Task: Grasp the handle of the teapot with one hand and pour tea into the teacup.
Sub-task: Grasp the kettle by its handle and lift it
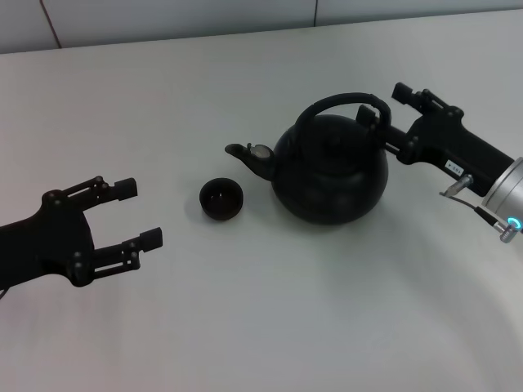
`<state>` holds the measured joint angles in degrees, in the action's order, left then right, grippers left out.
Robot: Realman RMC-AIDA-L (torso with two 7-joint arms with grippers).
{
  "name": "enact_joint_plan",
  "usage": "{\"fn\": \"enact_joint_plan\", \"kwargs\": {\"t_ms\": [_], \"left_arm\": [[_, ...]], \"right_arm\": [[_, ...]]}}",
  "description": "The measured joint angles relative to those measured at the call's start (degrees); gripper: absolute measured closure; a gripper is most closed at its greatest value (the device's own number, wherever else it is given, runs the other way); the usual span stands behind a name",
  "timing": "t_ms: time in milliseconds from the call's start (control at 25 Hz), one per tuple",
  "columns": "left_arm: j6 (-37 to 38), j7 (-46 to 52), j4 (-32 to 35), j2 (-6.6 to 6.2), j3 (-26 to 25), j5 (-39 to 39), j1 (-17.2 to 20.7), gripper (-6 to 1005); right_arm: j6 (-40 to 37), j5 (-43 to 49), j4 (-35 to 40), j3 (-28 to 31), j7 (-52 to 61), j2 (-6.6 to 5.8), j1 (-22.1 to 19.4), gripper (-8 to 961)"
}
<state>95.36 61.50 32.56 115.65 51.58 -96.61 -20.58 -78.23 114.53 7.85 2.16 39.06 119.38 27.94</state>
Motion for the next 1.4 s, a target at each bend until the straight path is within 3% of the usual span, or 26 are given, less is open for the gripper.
{"fn": "enact_joint_plan", "kwargs": {"t_ms": [320, 1400], "left_arm": [[-1.6, -0.1, 0.1, -0.08, 0.0, 0.0, -0.2, 201], [-4.3, -0.5, 0.7, -0.52, 0.2, -0.2, -1.3, 201]], "right_arm": [[0.9, 0.0, -0.5, 3.1, 0.0, 0.06, -0.4, 194], [4.5, 0.0, -3.2, 3.0, 0.0, 0.0, -0.5, 217]]}}
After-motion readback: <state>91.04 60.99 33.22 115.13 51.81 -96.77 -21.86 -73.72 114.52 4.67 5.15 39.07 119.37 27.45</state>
